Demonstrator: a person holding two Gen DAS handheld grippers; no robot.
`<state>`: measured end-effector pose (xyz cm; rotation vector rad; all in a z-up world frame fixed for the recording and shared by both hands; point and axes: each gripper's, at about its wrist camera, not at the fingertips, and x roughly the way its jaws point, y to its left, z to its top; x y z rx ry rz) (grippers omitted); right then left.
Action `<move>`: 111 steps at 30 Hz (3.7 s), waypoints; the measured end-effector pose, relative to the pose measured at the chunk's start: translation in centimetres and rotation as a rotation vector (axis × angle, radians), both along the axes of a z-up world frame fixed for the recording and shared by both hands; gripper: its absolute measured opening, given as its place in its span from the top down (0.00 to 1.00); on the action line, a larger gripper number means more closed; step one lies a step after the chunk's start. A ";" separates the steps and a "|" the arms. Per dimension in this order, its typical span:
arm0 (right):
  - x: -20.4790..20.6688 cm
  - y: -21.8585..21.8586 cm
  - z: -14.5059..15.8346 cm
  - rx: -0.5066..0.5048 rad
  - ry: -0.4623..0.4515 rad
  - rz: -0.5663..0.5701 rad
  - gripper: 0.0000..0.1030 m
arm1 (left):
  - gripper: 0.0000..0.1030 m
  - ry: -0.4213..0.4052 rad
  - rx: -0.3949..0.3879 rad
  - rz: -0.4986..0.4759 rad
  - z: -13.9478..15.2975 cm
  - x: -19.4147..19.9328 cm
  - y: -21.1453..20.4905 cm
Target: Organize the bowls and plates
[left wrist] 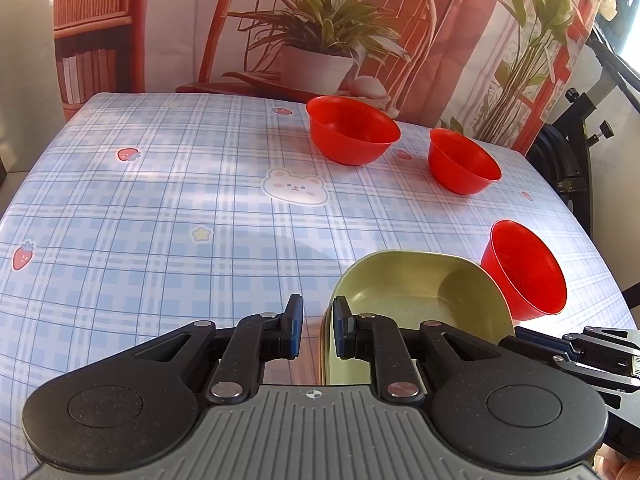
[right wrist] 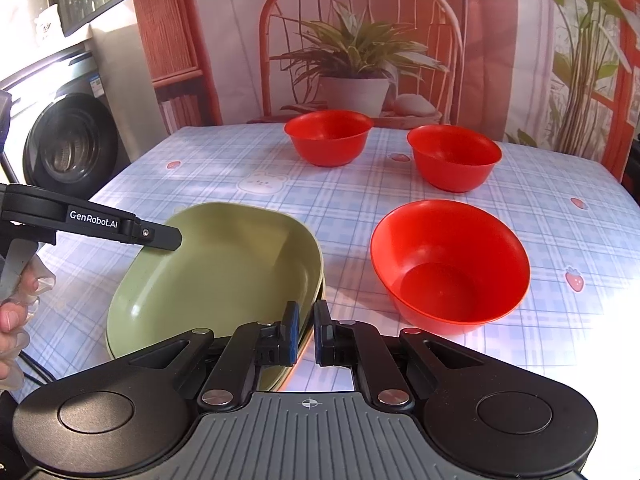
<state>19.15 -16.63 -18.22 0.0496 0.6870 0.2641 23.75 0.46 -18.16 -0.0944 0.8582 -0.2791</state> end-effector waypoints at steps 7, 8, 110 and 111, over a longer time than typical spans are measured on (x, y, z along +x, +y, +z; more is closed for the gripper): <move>0.0 0.1 0.0 -0.011 0.014 0.005 0.93 | 0.77 0.009 0.003 -0.008 -0.6 0.2 0.1; 0.0 0.2 0.0 -0.013 0.015 0.005 0.93 | 0.74 0.007 0.007 -0.008 -0.7 0.2 0.1; 6.1 -9.4 5.7 0.263 -0.107 -0.162 0.87 | 0.85 -0.092 -0.014 -0.114 6.8 3.5 -10.1; 5.8 -10.0 5.4 0.270 -0.105 -0.171 0.87 | 0.85 -0.090 -0.006 -0.123 6.7 3.4 -10.6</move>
